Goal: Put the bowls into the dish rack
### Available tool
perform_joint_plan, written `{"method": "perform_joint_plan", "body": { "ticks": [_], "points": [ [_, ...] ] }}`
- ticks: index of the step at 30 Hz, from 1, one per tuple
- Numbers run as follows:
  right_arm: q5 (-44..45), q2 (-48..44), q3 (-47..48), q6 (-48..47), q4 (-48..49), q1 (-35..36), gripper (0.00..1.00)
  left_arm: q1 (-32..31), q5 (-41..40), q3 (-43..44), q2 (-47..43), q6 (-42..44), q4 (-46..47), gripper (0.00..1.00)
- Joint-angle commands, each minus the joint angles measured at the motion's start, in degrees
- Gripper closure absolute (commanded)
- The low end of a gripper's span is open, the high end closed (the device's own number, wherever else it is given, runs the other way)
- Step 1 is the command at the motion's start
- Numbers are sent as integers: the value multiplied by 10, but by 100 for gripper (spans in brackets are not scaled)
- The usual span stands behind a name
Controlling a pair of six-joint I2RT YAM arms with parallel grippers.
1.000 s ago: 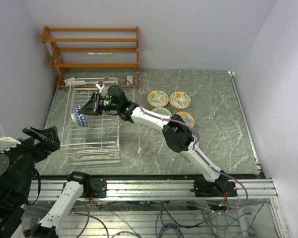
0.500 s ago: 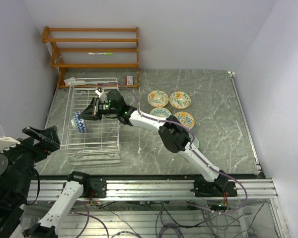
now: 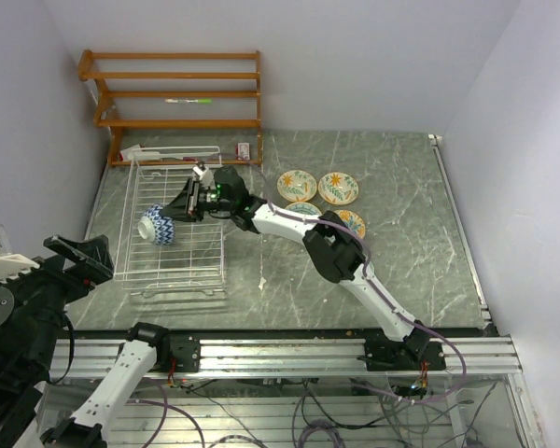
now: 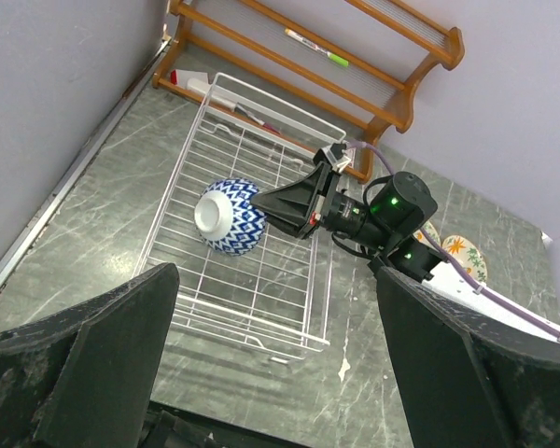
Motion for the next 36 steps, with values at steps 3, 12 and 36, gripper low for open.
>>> {"method": "perform_joint_plan", "body": {
  "ticks": [3,12,36],
  "points": [
    [7,-4,-32,-49,-62,-22,76,-12,-4,-12,8,14,24,1],
    [26,-7,-17,-89,-114,-31,71,-20,-4,-27,16,21,47,1],
    [114,-70,3,-250,-314,-14,62,-27,-2,-35,7,2,46,1]
  ]
}}
